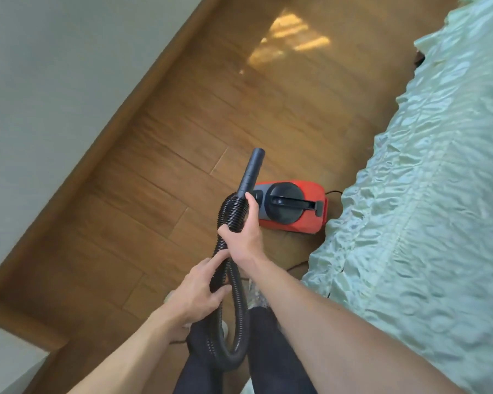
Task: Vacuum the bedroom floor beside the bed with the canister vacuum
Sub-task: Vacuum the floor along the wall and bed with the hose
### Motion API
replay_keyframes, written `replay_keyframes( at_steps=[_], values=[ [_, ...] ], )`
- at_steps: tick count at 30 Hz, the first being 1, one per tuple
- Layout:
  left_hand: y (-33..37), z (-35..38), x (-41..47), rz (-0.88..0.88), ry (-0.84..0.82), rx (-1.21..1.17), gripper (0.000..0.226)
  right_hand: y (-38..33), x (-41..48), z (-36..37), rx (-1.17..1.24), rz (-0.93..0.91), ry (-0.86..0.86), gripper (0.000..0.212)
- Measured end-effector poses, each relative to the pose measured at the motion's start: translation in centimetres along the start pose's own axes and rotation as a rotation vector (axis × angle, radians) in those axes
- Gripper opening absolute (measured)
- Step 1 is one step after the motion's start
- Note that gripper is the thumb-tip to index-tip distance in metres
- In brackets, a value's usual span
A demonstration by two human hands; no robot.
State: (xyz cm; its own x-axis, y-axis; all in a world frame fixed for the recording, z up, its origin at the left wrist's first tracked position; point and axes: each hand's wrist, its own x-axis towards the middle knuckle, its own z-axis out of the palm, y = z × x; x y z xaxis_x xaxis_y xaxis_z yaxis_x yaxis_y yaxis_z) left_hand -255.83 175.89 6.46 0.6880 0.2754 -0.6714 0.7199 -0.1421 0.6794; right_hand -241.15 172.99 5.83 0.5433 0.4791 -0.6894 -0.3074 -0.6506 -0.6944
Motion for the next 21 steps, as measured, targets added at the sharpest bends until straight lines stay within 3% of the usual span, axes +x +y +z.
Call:
replay_keyframes(
  at_steps=[10, 21],
  values=[
    [7.4, 1.8, 4.6, 0.084, -0.249, 0.025, 0.07, 3.3, 1.9, -10.4, 0.183, 0.164, 0.07, 0.074],
    [10.8, 4.8, 9.1, 0.065, -0.504, 0.051, 0.07, 8.0, 2.8, -15.4, 0.364, 0.249, 0.146, 0.074]
  ],
)
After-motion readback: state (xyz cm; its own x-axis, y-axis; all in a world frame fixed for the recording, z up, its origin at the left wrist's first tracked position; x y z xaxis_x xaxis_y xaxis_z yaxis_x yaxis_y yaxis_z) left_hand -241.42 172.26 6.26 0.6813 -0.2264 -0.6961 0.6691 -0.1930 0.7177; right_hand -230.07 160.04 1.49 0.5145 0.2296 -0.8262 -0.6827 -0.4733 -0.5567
